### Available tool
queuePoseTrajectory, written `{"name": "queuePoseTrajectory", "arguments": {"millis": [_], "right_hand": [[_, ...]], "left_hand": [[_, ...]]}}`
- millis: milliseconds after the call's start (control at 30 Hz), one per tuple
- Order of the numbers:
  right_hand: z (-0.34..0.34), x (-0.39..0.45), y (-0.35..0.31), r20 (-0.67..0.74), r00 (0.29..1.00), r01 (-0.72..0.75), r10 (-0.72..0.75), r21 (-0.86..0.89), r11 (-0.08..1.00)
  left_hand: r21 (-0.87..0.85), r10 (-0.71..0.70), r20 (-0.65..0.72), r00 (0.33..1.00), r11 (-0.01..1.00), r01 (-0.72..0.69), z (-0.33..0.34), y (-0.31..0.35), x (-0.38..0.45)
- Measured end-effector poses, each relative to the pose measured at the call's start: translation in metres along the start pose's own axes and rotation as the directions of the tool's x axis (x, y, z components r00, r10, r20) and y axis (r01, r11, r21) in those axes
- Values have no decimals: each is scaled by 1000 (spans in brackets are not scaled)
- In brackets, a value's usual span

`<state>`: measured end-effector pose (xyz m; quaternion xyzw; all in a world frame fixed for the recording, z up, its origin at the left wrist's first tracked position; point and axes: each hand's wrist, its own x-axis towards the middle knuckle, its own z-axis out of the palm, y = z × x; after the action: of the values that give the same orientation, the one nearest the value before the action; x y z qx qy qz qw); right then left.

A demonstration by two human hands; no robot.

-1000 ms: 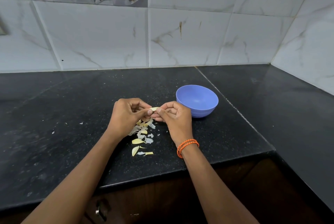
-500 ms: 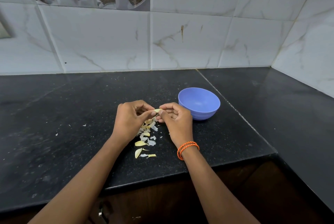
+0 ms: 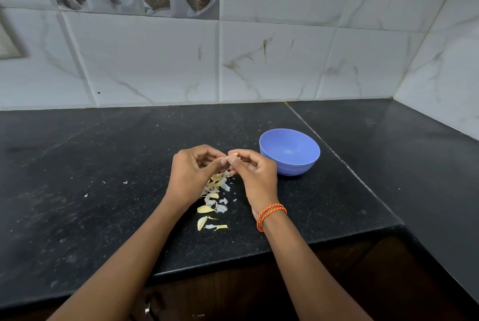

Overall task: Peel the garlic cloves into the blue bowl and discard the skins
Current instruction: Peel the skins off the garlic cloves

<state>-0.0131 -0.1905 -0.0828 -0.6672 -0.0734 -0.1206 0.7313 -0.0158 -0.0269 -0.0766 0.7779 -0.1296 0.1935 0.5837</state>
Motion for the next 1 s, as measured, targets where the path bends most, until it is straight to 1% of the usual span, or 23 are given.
{"name": "queuePoseTrajectory", "arguments": {"millis": [33,67,100,167,200,267,333,367,400,433,467,533,567,600,667,700,733,767,833,900,933,1000], "right_hand": [[-2,1,0,13,1000,22,-22,-43,999],[-5,2,1,31,997,76,-73,-127,989],[-9,4,1,60,987,160,-150,-242,957],[-17,8,3,164,946,324,-279,-482,814],[-21,11,3,234,928,371,-289,-573,730],[-27,13,3,363,908,413,-207,-707,573],[-28,10,3,457,887,439,-71,-784,438],[-28,10,0,487,873,459,-28,-800,385],[-29,11,-7,505,863,477,-12,-807,350],[-29,15,-15,514,857,495,-29,-806,325],[-31,19,-23,515,854,512,-80,-800,312],[-36,25,-31,467,854,520,-230,-783,341],[-37,25,-31,445,858,511,-257,-785,349],[-35,23,-25,452,865,501,-217,-798,336],[-31,15,-6,499,866,484,-33,-819,309],[-31,14,-2,495,868,462,31,-829,316],[-32,18,-1,476,877,430,63,-837,337],[-33,23,-3,458,886,400,74,-835,378],[-32,25,-8,384,923,306,35,-783,541],[-29,22,-11,285,958,212,-30,-634,743],[-28,20,-11,251,967,171,-34,-548,819],[-24,19,-8,221,974,133,-41,-419,898]], "left_hand": [[37,15,9,1000,999,-15,0,-1,0],[83,32,19,999,996,-34,0,-3,1],[145,52,29,998,988,-55,0,-5,1],[278,79,36,996,957,-86,0,-8,2],[326,78,22,997,942,-81,0,-10,2],[381,58,-30,998,923,-42,-1,-12,3],[404,32,-73,997,915,0,-1,-14,3],[407,22,-83,996,913,14,-1,-15,3],[406,15,-89,996,914,23,-1,-16,3],[403,8,-94,996,915,31,-1,-16,4],[398,0,-96,995,916,38,-2,-17,4],[390,-9,-95,995,920,46,-2,-18,4],[391,-14,-94,996,919,50,-2,-18,4],[390,-20,-94,995,919,56,-2,-18,4],[380,-36,-92,995,922,69,-1,-18,5],[380,-38,-76,996,923,65,-1,-17,5],[380,-39,-62,997,923,60,0,-17,5],[374,-47,-57,997,925,65,0,-19,5],[364,-63,-36,997,929,71,-1,-21,5],[349,-65,-9,998,935,64,-1,-21,4],[330,-63,9,998,942,57,0,-21,4],[283,-62,44,997,958,47,1,-19,4]]}}
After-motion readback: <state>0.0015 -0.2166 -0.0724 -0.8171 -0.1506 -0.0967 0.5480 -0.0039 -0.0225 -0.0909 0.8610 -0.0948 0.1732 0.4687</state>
